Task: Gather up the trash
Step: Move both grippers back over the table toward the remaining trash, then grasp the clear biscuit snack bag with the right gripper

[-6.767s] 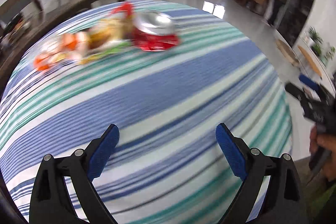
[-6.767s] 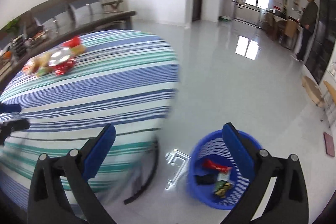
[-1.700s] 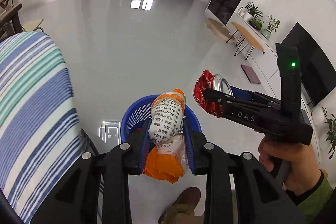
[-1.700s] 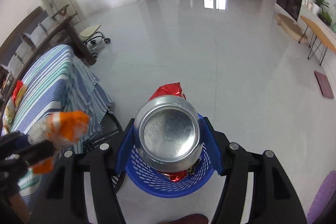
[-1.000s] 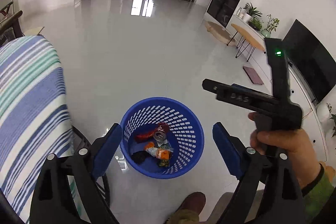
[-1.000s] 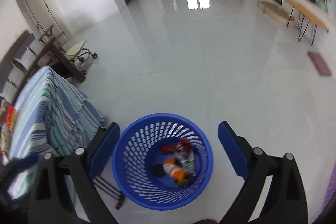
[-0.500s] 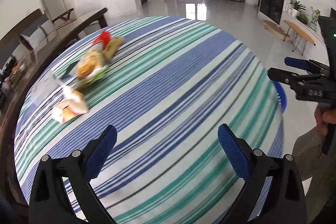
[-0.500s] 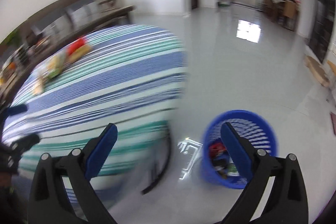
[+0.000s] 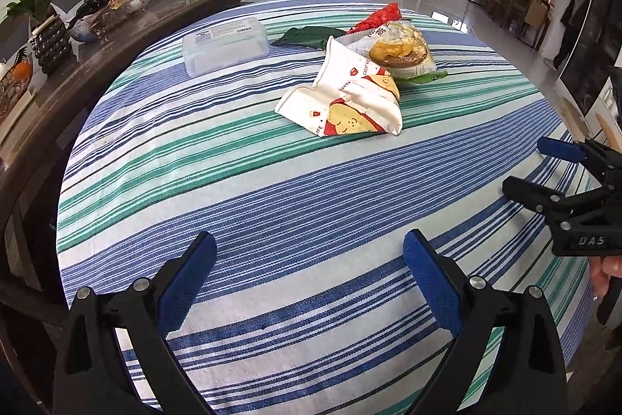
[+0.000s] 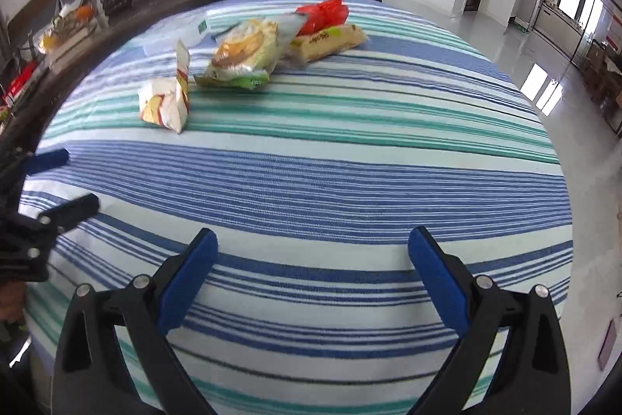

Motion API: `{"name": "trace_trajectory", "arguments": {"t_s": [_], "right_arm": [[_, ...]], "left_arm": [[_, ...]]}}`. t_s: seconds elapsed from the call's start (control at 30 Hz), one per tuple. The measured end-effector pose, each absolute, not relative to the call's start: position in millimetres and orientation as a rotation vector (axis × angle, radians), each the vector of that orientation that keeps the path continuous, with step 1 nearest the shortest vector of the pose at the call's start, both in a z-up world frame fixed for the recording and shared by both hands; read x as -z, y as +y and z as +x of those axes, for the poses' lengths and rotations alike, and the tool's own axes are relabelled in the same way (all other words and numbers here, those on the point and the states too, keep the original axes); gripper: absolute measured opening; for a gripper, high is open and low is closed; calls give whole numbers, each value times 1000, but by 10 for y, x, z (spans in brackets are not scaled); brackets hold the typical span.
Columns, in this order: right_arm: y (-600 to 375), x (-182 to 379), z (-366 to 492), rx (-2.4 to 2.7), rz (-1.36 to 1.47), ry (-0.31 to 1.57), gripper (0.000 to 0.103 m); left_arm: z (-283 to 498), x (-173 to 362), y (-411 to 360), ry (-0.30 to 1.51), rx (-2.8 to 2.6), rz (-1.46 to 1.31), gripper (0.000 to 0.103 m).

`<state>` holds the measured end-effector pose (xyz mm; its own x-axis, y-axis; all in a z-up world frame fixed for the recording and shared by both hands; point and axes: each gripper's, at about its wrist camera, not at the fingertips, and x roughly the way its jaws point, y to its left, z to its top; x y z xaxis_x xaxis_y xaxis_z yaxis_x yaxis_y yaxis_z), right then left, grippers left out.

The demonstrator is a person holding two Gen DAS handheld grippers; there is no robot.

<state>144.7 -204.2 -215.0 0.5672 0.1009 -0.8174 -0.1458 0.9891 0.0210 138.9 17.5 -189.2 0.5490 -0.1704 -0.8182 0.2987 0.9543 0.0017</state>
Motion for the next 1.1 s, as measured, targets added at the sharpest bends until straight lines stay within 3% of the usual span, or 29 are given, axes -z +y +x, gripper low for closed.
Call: {"name": "trace_trajectory", "arguments": {"t_s": [0.3, 0.47, 0.83, 1.1], "right_arm": [[-2080, 2152, 1416, -126, -25, 948, 98], [-2087, 2153, 1422, -126, -17, 948, 98], [-2082, 2157, 1429, -126, -14, 948, 98], [-2077, 2157, 1455, -139, -22, 961, 98]], "left_arm": [[1788, 1481, -458, 869, 232, 178, 96], [2277, 1749, -719, 904, 90, 195, 96], [2050, 1849, 140, 939, 109, 125, 96], [1989, 1974, 347, 970, 208, 113, 98]]}}
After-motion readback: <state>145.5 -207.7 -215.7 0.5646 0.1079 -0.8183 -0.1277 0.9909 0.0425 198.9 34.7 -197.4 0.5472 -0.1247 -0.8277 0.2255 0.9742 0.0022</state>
